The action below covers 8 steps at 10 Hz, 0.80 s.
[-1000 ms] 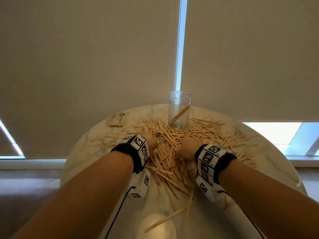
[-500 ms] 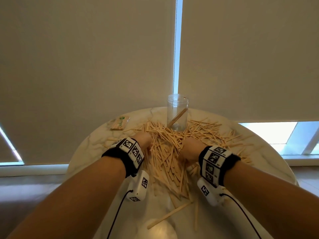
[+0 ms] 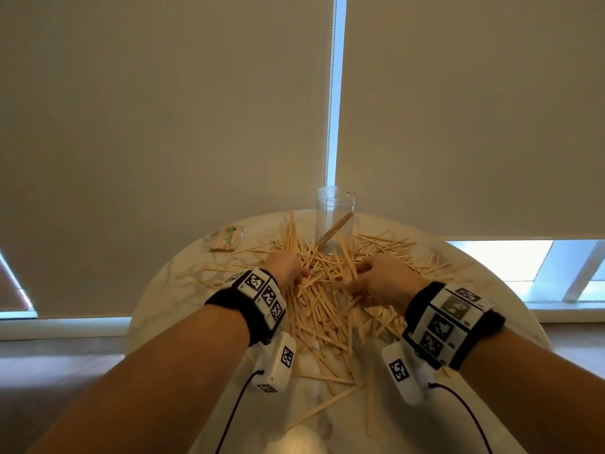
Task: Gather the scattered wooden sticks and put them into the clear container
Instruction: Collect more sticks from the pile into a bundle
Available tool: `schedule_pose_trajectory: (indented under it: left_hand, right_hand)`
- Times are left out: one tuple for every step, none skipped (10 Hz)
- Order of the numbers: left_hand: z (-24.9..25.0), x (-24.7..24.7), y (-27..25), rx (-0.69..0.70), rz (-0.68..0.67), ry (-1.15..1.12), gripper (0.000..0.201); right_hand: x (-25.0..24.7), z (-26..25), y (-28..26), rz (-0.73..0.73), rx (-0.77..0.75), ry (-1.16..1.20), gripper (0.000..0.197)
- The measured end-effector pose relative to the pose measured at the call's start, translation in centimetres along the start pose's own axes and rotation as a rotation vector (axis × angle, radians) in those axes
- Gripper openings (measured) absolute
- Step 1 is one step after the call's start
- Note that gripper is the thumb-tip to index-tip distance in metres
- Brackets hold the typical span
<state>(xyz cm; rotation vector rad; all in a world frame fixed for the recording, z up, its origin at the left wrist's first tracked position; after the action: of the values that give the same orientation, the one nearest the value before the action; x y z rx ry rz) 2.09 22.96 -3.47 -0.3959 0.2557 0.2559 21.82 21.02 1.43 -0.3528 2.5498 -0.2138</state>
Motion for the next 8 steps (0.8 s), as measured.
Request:
schedule_pose_trajectory:
  left_hand:
    - [0.9, 0.5, -0.9, 0.044, -0.033, -0.098, 0.036]
    - [1.0, -0.3, -1.2, 0.055, 0.055, -0.194, 0.023]
    - [1.4, 0.2, -1.4, 0.098, 0.033, -0.3, 0.019]
    - [1.9, 0.9, -2.0, 0.114, 0.008, -0.4, 0.02]
    - [2.7, 1.5, -2.4, 0.139, 0.018, -0.425, 0.023]
    - [3.3, 1.1, -2.1, 0.195, 0.074, -0.47, 0.033]
    - [3.6, 1.2, -1.5, 0.238, 0.022, -0.457, 0.056]
    - [3.8, 0.5, -1.3, 0.314, 0.034, -0.403, 0.044]
  right_hand:
    - [-0.3, -0.4, 0.4, 0.032, -0.067, 0.02, 0.01]
    - [-1.5, -1.7, 0.5, 0.134, -0.188, -0.031, 0.006]
    - [-2.1, -3.1, 0.6, 0.202, -0.291, -0.006, 0.01]
    - [-1.1, -4.8, 0.7, 0.217, -0.393, -0.033, 0.017]
    - [1.1, -6.1, 1.0, 0.213, -0.458, -0.089, 0.016]
    - [2.2, -7.1, 1.1, 0.234, -0.505, -0.097, 0.013]
    - [2.7, -7.8, 1.2, 0.225, -0.519, -0.108, 0.016]
    - [3.3, -8.3, 1.0, 0.172, -0.552, -0.175, 0.025]
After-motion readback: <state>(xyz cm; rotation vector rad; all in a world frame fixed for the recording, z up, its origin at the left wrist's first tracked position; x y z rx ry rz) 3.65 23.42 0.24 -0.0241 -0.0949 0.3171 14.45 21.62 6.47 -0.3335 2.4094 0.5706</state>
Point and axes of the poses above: each hand's wrist, its own y-axis towards the middle knuckle, its own x-axis out of the palm, z = x × y, the point moved 10 cm from there along y, towards the middle knuckle, and after that the axes turned 1 degree about y, right-handed, at the moved point
